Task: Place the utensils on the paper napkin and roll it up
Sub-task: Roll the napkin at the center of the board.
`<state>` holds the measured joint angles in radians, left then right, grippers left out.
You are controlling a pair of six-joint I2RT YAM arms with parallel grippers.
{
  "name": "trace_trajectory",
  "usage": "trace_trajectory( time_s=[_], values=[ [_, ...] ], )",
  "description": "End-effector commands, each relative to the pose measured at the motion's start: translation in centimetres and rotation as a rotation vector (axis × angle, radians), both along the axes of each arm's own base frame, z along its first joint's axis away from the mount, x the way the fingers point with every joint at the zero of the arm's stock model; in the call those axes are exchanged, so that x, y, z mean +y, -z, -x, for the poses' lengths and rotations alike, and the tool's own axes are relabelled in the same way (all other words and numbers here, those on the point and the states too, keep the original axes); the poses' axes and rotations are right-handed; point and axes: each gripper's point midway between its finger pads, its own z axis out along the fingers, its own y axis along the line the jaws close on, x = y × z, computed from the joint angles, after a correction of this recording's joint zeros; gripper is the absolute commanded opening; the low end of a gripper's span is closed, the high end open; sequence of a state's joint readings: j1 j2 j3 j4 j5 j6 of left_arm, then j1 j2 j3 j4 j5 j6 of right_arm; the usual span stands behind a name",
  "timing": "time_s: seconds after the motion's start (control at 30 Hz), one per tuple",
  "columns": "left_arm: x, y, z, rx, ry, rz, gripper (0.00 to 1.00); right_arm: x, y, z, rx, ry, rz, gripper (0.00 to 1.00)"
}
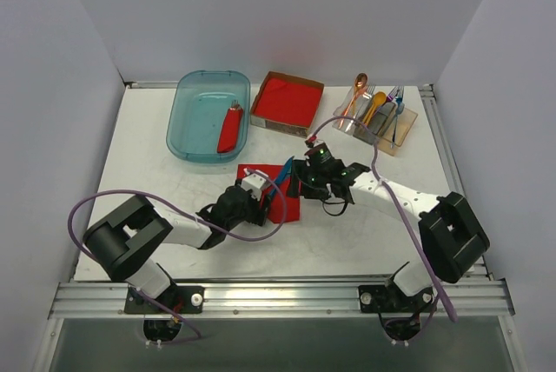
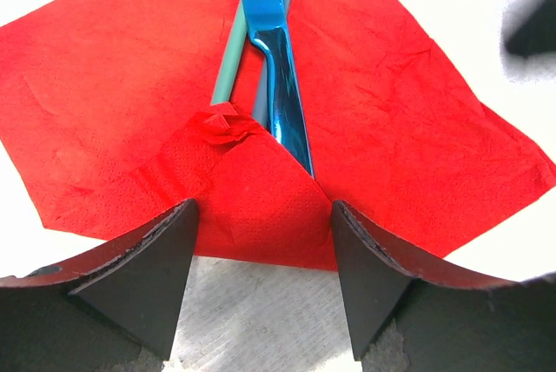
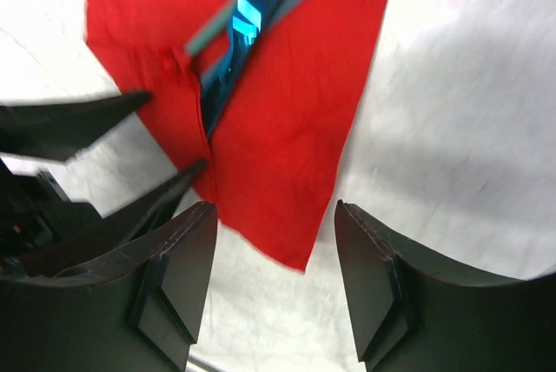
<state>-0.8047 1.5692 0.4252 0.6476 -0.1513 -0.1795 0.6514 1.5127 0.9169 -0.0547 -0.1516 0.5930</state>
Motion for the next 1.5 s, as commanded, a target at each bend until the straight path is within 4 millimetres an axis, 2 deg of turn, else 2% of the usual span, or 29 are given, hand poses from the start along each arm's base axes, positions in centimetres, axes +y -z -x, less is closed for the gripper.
trace_trajectory(
  time_s=[0.0,0.1,0.27,0.5,0.63,0.73,0.93,1.17,1.37,1.47],
  values=[
    [-0.1,-0.2,-0.1,0.006,-0.007,0.036,0.72,0.2,0.8,2.4,0.066,0.125,0.015,0.57],
    [-0.1,-0.3,-0.1,0.006,-0.008,0.048,0.72,0.8,1.9,3.7,0.105,0.161,0.019,0.58],
    [-0.1,-0.6,-0.1,0.006,-0.003,0.060,0.72,0.0,3.1,4.2,0.119,0.265,0.010,0.57],
    [-0.2,-0.7,-0.1,0.009,0.000,0.071,0.72,-1.7,2.7,4.5,0.091,0.393,-0.033,0.58],
    [-0.2,-0.7,-0.1,0.011,0.000,0.073,0.72,-1.6,3.0,4.7,0.111,0.455,-0.090,0.56],
    [-0.2,-0.8,-0.1,0.012,0.001,0.074,0.72,-0.9,1.9,4.3,0.094,0.480,-0.196,0.55],
    [-0.2,-0.8,-0.1,0.013,0.002,0.076,0.72,-0.8,3.2,4.7,0.129,0.486,-0.176,0.55],
    [0.0,-0.8,-0.3,0.016,-0.008,0.068,0.72,0.2,4.8,5.0,0.180,0.474,-0.203,0.52],
    [0.0,-1.0,-0.2,0.015,-0.008,0.069,0.72,-0.2,5.8,5.7,0.196,0.474,-0.197,0.52],
    [-0.1,-0.8,-0.2,0.021,-0.003,0.069,0.72,0.2,6.0,5.5,0.197,0.463,-0.204,0.48]
  ],
)
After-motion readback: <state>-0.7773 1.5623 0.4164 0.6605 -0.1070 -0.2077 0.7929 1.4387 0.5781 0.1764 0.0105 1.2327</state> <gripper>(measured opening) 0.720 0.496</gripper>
